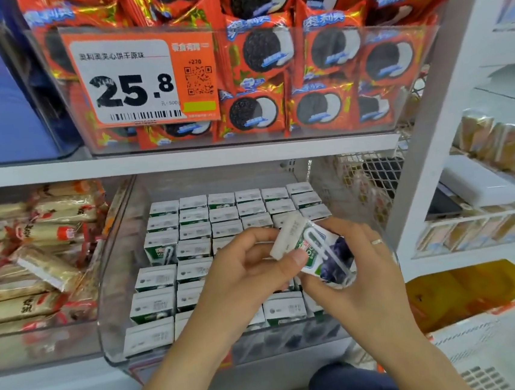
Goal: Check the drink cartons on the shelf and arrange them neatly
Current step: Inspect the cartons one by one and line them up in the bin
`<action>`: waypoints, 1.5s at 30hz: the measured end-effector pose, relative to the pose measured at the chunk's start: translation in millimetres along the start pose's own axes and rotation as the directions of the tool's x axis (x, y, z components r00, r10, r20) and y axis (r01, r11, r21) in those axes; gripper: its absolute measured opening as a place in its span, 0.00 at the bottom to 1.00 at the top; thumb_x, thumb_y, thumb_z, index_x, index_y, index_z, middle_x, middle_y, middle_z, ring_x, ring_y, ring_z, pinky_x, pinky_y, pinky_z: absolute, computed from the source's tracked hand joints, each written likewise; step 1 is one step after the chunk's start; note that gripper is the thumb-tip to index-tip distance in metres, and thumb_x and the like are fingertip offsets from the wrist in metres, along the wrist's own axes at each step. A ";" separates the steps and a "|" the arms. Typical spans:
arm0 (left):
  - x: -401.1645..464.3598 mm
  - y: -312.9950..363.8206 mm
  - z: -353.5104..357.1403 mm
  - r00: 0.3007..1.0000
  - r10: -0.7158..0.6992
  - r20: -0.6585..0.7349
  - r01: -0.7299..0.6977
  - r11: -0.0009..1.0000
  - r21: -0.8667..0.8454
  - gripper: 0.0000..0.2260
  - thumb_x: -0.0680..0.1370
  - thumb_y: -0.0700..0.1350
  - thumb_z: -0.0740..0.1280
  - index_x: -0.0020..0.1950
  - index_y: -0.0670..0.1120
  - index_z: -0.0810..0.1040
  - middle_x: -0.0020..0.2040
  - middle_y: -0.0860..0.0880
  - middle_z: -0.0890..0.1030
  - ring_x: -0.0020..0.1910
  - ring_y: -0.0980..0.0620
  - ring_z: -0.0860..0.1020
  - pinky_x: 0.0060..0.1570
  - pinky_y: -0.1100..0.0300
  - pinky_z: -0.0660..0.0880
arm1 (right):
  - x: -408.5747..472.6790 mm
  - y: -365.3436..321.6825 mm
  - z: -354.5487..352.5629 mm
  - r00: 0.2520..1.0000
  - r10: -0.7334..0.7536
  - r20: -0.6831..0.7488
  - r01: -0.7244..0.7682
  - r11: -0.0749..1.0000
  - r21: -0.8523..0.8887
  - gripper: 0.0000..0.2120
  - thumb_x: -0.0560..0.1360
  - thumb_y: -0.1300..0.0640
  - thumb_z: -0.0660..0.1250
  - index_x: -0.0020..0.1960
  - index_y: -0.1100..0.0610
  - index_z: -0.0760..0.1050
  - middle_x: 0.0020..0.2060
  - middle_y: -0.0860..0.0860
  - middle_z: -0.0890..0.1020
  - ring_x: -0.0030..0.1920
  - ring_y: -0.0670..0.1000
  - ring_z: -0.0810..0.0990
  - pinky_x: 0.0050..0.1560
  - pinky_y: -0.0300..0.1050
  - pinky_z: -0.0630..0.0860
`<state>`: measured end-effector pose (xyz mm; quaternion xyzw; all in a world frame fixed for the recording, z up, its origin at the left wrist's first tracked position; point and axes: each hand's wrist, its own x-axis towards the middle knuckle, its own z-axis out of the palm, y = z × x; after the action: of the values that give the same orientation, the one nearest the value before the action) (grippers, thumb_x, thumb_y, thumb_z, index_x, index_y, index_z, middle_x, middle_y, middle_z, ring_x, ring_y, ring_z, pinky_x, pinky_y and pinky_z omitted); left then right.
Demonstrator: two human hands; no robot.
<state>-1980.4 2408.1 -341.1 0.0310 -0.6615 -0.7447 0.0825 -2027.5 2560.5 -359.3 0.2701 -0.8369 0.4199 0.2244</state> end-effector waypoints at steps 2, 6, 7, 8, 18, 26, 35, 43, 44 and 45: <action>-0.7 -1.0 -0.5 1.000 0.011 0.012 -0.011 0.999 0.032 0.21 0.63 0.51 0.77 0.52 0.47 0.79 0.47 0.51 0.86 0.45 0.53 0.84 0.41 0.63 0.79 | 0.0 1.1 -0.3 1.000 -0.005 -0.020 0.005 1.000 -0.002 0.25 0.62 0.51 0.71 0.58 0.43 0.70 0.47 0.36 0.71 0.49 0.45 0.73 0.44 0.30 0.69; -1.1 -3.4 -2.7 0.999 0.047 0.025 -0.049 0.992 0.112 0.16 0.65 0.51 0.76 0.52 0.52 0.79 0.49 0.53 0.85 0.46 0.53 0.84 0.47 0.60 0.80 | 0.2 2.3 -0.9 0.999 -0.010 -0.051 0.009 1.000 -0.020 0.23 0.64 0.50 0.72 0.58 0.48 0.75 0.51 0.42 0.73 0.51 0.49 0.75 0.47 0.30 0.69; -1.0 -3.5 -3.1 0.998 0.052 0.027 -0.055 0.992 0.116 0.15 0.65 0.51 0.76 0.51 0.53 0.79 0.49 0.53 0.85 0.46 0.53 0.84 0.48 0.59 0.79 | 0.1 2.5 -1.0 0.999 -0.010 -0.053 0.009 1.000 -0.022 0.23 0.64 0.50 0.73 0.59 0.47 0.74 0.51 0.42 0.74 0.52 0.50 0.76 0.47 0.32 0.69; -0.8 -3.6 -3.4 0.998 0.056 0.030 -0.059 0.991 0.120 0.14 0.66 0.52 0.76 0.49 0.55 0.79 0.50 0.54 0.85 0.47 0.53 0.84 0.49 0.57 0.79 | -0.1 2.5 -1.3 0.999 -0.009 -0.051 0.008 1.000 -0.025 0.24 0.64 0.50 0.73 0.59 0.45 0.73 0.51 0.42 0.74 0.52 0.49 0.76 0.47 0.32 0.69; -1.6 -1.2 -3.7 0.997 0.072 0.031 -0.075 0.994 0.085 0.12 0.66 0.55 0.73 0.48 0.58 0.80 0.48 0.53 0.85 0.47 0.52 0.83 0.42 0.61 0.80 | -1.1 5.3 0.3 0.999 -0.015 -0.039 0.014 1.000 -0.022 0.27 0.65 0.48 0.73 0.63 0.44 0.72 0.51 0.40 0.74 0.51 0.42 0.73 0.48 0.25 0.68; -2.1 1.6 -3.1 0.995 0.086 0.052 -0.090 0.993 0.083 0.11 0.68 0.53 0.77 0.48 0.58 0.80 0.49 0.53 0.85 0.48 0.53 0.83 0.45 0.60 0.81 | -1.2 3.5 -1.3 0.998 -0.022 -0.066 0.022 1.000 -0.012 0.25 0.65 0.51 0.72 0.62 0.45 0.73 0.54 0.42 0.73 0.54 0.44 0.73 0.51 0.25 0.68; -5.5 -4.3 2.1 0.979 0.192 -0.071 -0.158 0.931 0.329 0.19 0.61 0.62 0.74 0.49 0.63 0.76 0.47 0.61 0.83 0.46 0.62 0.80 0.43 0.71 0.74 | -0.6 6.3 2.8 0.941 -0.337 -0.036 0.317 0.913 -0.256 0.31 0.61 0.70 0.76 0.61 0.52 0.77 0.58 0.55 0.77 0.62 0.55 0.72 0.63 0.47 0.67; -1.4 2.7 -5.3 0.975 0.176 -0.139 -0.179 0.984 -0.006 0.20 0.61 0.52 0.74 0.52 0.49 0.80 0.47 0.51 0.86 0.44 0.55 0.83 0.40 0.67 0.77 | 6.0 7.2 -12.9 0.957 0.274 0.095 -0.284 0.818 0.501 0.27 0.72 0.53 0.72 0.68 0.41 0.67 0.60 0.40 0.78 0.61 0.41 0.75 0.56 0.34 0.74; -1.7 3.3 -5.7 0.977 0.171 -0.127 -0.177 0.983 -0.041 0.21 0.61 0.51 0.74 0.52 0.48 0.80 0.47 0.50 0.86 0.45 0.54 0.83 0.40 0.67 0.77 | 6.9 7.8 -14.9 0.936 0.317 0.154 -0.345 0.731 0.589 0.25 0.72 0.50 0.72 0.67 0.42 0.69 0.57 0.42 0.80 0.58 0.42 0.78 0.52 0.32 0.76; -2.0 3.6 -5.4 0.980 0.167 -0.110 -0.175 0.982 -0.070 0.21 0.61 0.49 0.74 0.52 0.47 0.79 0.48 0.49 0.86 0.45 0.54 0.83 0.40 0.67 0.77 | 7.6 8.2 -16.4 0.919 0.330 0.216 -0.389 0.662 0.641 0.24 0.72 0.47 0.71 0.66 0.43 0.71 0.54 0.44 0.82 0.56 0.44 0.80 0.49 0.33 0.77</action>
<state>-1977.4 2402.8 -338.3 0.0092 -0.6266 -0.7578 0.1815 -2036.1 2576.1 -350.5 0.1788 -0.6729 0.7178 -0.0100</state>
